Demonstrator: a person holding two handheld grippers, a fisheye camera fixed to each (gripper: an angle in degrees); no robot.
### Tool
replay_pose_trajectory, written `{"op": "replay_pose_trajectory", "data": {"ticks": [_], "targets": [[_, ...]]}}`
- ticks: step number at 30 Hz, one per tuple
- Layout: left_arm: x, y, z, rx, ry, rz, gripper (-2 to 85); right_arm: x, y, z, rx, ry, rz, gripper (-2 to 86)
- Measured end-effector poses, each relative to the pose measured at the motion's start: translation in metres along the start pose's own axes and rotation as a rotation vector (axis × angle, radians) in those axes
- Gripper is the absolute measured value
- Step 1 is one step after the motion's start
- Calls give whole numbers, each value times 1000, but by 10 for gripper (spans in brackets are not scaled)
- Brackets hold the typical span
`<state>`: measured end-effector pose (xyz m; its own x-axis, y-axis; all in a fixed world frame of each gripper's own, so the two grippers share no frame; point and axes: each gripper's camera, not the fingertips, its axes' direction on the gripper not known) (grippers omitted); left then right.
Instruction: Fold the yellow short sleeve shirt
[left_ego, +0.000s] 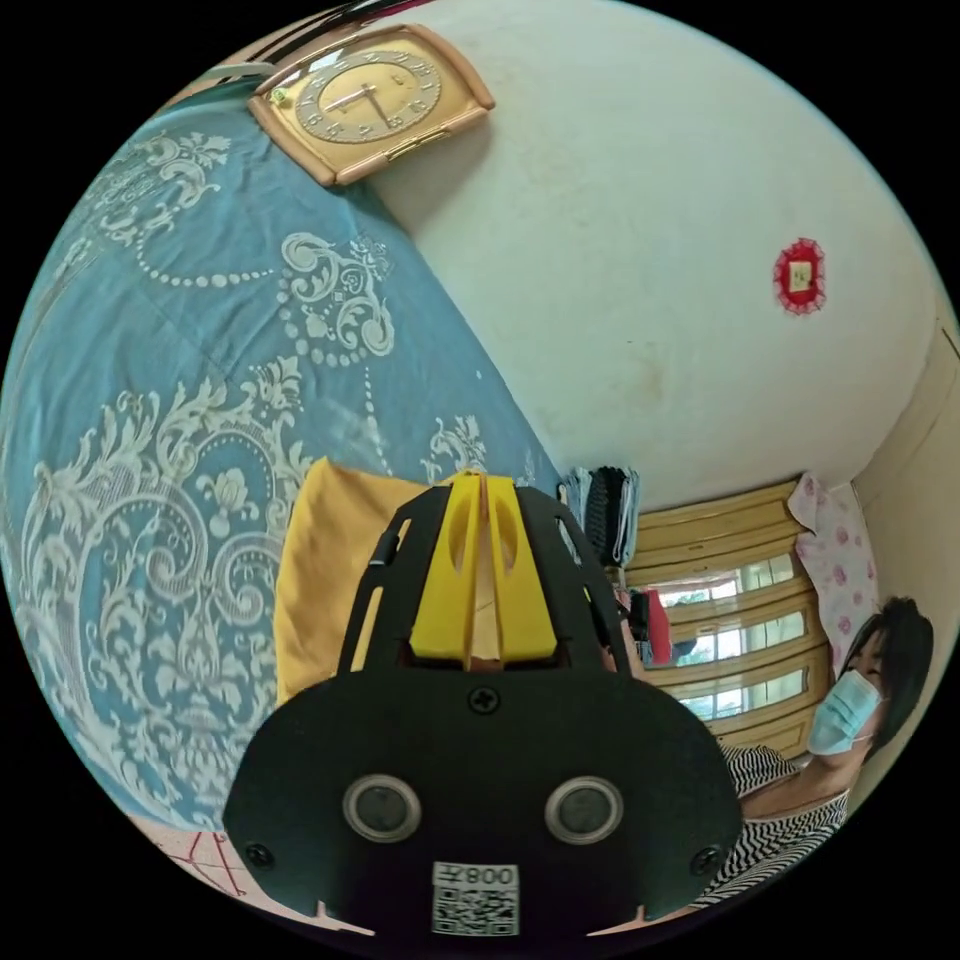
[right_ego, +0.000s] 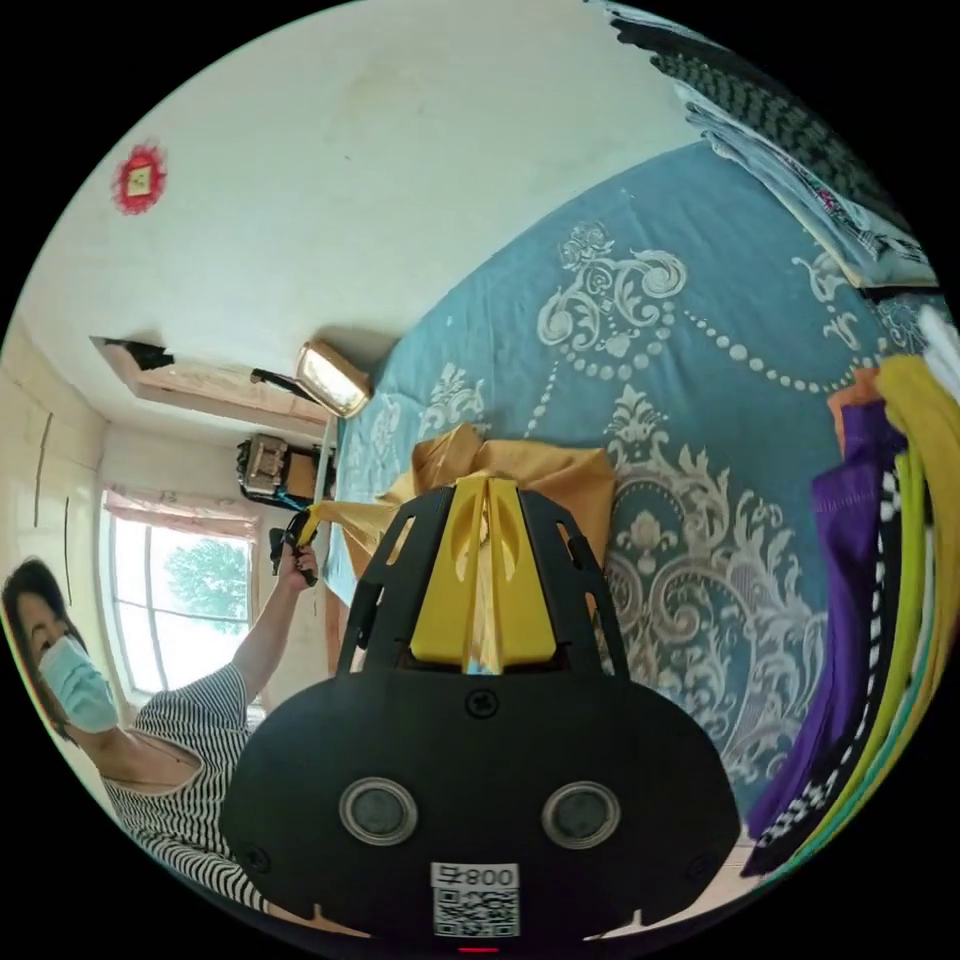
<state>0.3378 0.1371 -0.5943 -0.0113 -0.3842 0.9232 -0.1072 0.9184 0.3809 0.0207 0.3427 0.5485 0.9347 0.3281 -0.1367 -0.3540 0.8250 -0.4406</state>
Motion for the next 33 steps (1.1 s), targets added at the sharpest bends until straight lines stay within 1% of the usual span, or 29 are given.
{"op": "replay_pose_trajectory", "data": {"ticks": [2,3,7,10,12,13,16,18,19,20,24,27,30,33], "targets": [[-15,-24,34,-26,-98,-43,33,5,-29,18,-21,17,58,7],[-20,-27,40,-31,-105,-61,38,6,-43,28,-36,25,95,9],[-31,-39,55,32,-102,-66,75,-15,-61,29,1,59,98,22],[-26,-34,60,57,-37,-34,83,-43,-61,18,35,141,89,46],[-16,-29,78,-23,-17,-1,85,-72,-58,9,71,216,79,64],[-7,-24,95,-92,-4,21,86,-83,-57,8,82,226,66,66],[12,-20,141,-228,40,58,91,-161,-52,20,72,302,-101,68],[21,-24,170,-289,25,79,93,-237,-51,54,-11,398,-309,69],[25,-30,187,-316,2,80,93,-257,-51,64,-38,426,-364,70],[28,-36,202,-333,-2,80,92,-294,-50,86,-86,488,-481,71],[35,-57,231,-330,7,57,79,-401,-43,148,-146,730,-842,78],[37,-71,247,-326,16,36,57,-452,-37,177,-167,833,-1023,79],[41,-83,257,-311,48,29,29,-488,-39,193,-171,910,-1109,65],[48,-96,264,-283,93,35,15,-519,-50,191,-139,926,-1121,33]]}}
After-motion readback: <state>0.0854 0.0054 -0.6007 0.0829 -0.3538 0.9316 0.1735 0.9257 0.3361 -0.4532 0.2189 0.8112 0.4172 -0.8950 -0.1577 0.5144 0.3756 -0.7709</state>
